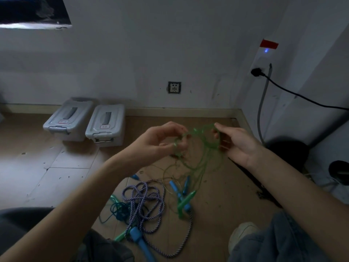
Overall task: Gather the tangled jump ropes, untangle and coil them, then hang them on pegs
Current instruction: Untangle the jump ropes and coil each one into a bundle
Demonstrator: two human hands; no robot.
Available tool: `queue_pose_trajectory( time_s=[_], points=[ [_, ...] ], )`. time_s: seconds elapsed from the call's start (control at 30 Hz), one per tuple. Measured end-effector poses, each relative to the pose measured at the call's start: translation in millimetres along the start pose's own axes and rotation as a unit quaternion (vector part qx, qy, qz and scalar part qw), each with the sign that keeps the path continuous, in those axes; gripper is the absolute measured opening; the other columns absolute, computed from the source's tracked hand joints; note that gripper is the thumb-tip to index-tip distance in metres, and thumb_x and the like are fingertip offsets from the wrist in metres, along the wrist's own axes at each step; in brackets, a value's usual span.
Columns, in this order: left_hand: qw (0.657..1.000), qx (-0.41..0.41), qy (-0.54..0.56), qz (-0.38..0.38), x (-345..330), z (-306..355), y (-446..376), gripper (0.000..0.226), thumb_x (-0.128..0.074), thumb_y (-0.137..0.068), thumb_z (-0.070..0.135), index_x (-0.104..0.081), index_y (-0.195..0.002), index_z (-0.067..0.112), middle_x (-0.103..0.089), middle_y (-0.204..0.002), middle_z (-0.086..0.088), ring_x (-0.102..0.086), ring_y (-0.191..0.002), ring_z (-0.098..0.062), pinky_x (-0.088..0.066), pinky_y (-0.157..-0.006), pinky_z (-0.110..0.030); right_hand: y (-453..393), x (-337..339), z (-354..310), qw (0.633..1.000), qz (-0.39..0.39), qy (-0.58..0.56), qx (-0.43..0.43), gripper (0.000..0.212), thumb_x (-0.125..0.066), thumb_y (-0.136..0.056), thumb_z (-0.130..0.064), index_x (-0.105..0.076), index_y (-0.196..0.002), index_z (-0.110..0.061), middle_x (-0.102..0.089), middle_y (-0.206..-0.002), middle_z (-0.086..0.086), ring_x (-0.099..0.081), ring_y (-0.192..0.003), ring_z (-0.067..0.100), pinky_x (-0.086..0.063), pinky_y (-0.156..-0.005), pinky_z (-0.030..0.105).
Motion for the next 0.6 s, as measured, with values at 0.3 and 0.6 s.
queue_pose_trajectory(
  time_s=[0.3,0.6],
  points=[
    [0.762,0.074,-0.639,-0.071,6.9,-39.1,4.6,0.037,-0.041,-0.086,0.043,-0.050,-0.120,0.032,-0.046,-0.132,0.017,-0.048,-0.116,-0.014,-0.039,-0.096,-0.034,10.7,-9.4,-12.7,0.959,0.024,0.206,0.192,0.016,-0.066,-0.084,-0.017,-0.069,-0.068,-0.017,-0.063,-0.064,-0.003,-0.058,-0.060,0.006,-0.051,-0.058,0.021],
    [0.921,0.163,-0.318,0.158,24.8,-41.0,-4.4,0.061,-0.040,-0.088,0.054,-0.038,-0.138,0.018,-0.056,-0.129,-0.007,-0.053,-0.118,-0.022,-0.037,-0.100,-0.030,22.1,-46.4,-4.6,0.919,-0.241,0.239,0.200,0.010,-0.065,-0.074,-0.026,-0.072,-0.076,-0.019,-0.065,-0.060,-0.003,-0.060,-0.057,0.006,-0.050,-0.054,0.018]
  ],
)
Point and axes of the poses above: each hand's wrist, its own y-axis away from the middle knuckle, its own x-axis out of the back of the hand, z = x × y, the point moved 6 cm from there along -y, towards the middle knuckle
